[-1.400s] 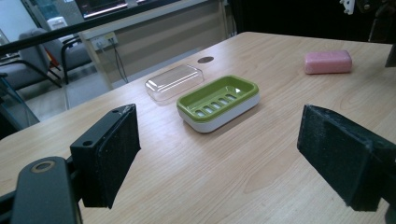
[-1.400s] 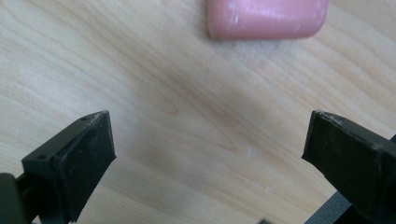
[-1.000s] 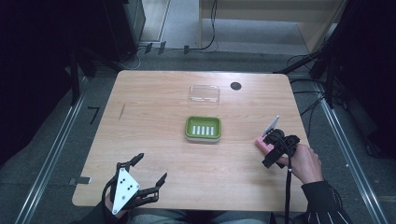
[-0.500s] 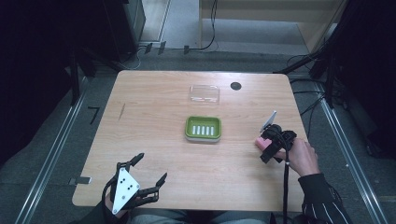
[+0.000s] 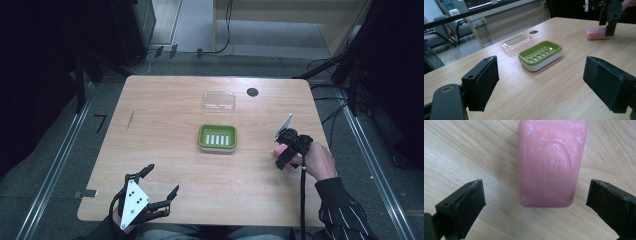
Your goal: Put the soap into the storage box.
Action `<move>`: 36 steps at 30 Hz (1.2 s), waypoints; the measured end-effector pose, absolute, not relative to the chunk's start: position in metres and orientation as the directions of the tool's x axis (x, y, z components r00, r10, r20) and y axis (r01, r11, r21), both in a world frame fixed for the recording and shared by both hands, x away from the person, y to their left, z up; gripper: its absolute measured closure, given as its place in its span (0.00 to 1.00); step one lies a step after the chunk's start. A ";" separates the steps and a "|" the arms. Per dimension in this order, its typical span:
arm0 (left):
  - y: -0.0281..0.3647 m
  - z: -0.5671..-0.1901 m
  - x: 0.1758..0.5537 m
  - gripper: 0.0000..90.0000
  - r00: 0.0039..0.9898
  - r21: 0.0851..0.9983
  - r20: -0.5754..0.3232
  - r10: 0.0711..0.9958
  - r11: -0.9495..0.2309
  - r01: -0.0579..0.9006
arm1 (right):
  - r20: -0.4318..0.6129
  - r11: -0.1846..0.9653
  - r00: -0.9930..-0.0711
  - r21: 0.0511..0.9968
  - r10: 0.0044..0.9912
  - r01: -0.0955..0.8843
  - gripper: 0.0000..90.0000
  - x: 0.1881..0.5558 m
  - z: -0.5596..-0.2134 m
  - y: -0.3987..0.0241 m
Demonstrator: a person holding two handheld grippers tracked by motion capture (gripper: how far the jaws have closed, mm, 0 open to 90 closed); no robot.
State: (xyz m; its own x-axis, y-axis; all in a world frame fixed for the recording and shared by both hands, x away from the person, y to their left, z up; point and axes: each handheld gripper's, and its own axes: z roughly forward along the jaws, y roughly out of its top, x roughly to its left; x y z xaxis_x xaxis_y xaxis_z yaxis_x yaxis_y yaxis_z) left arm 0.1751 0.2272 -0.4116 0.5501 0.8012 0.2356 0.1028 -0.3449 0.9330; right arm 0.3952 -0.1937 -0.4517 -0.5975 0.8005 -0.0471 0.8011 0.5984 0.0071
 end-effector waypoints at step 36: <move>0.228 -0.411 0.175 0.15 0.552 0.934 0.235 0.800 -0.344 0.101 | -0.016 0.613 -0.614 -0.016 0.789 0.790 0.36 0.420 -0.467 -0.194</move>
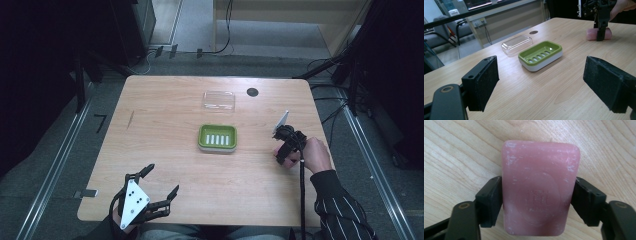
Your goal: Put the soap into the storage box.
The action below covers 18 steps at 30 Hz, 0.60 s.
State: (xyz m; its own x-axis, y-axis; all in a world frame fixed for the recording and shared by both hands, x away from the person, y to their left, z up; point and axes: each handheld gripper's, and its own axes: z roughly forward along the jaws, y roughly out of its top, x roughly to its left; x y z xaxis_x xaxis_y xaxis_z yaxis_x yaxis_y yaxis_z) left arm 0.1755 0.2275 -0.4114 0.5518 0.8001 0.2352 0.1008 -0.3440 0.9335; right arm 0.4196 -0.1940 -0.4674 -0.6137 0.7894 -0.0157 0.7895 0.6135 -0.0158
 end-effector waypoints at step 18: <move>0.228 -0.411 0.176 0.15 0.551 0.934 0.235 0.801 -0.343 0.100 | -0.010 0.627 -0.627 -0.022 0.779 0.779 0.43 0.419 -0.466 -0.193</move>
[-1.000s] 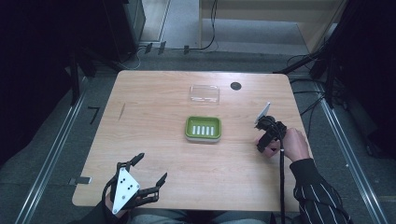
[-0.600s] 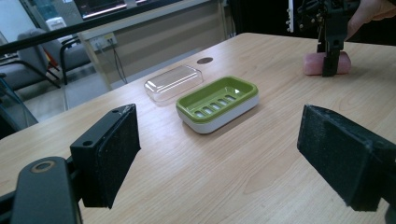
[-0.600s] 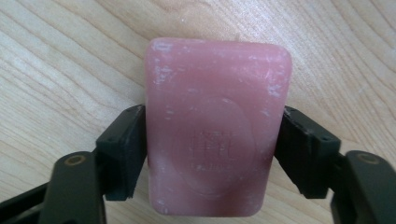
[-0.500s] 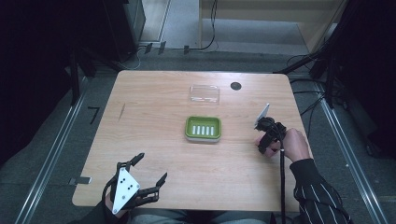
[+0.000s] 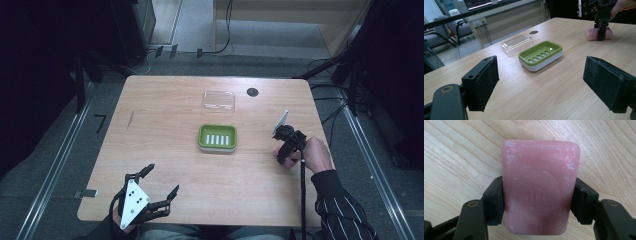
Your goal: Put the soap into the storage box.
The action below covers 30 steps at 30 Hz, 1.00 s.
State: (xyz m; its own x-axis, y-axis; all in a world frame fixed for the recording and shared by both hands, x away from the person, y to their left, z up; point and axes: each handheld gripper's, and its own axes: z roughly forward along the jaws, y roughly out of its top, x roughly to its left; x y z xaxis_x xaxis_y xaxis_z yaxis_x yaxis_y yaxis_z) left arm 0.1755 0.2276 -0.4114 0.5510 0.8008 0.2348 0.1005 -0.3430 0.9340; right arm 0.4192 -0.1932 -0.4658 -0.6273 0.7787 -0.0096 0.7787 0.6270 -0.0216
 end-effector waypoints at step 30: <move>0.227 -0.412 0.175 0.15 0.549 0.934 0.234 0.802 -0.343 0.102 | -0.032 0.687 -0.687 0.007 0.726 0.726 0.43 0.416 -0.444 -0.175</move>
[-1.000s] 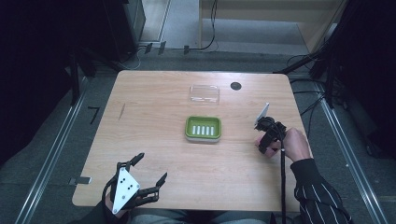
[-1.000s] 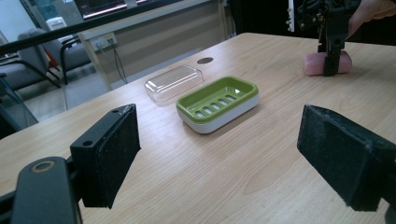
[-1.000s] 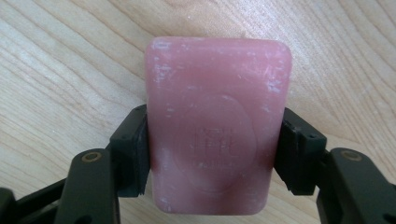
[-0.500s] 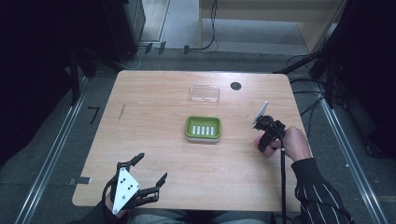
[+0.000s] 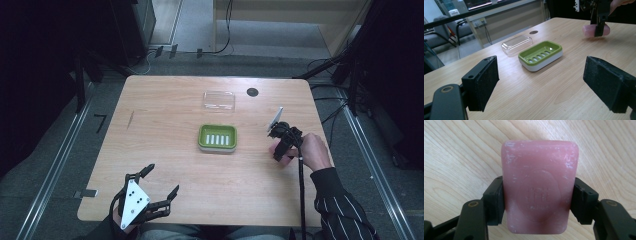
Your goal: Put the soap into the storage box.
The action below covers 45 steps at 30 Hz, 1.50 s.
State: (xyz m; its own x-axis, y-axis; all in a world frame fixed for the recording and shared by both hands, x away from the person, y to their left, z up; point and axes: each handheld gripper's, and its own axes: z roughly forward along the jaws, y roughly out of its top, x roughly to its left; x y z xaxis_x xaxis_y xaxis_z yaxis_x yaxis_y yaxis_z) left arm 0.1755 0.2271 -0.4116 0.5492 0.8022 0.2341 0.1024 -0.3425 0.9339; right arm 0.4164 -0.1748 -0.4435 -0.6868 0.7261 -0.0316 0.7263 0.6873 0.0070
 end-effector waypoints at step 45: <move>0.227 -0.412 0.176 0.15 0.551 0.932 0.236 0.801 -0.347 0.105 | -0.070 0.827 -0.824 0.021 0.562 0.562 0.43 0.436 -0.430 -0.124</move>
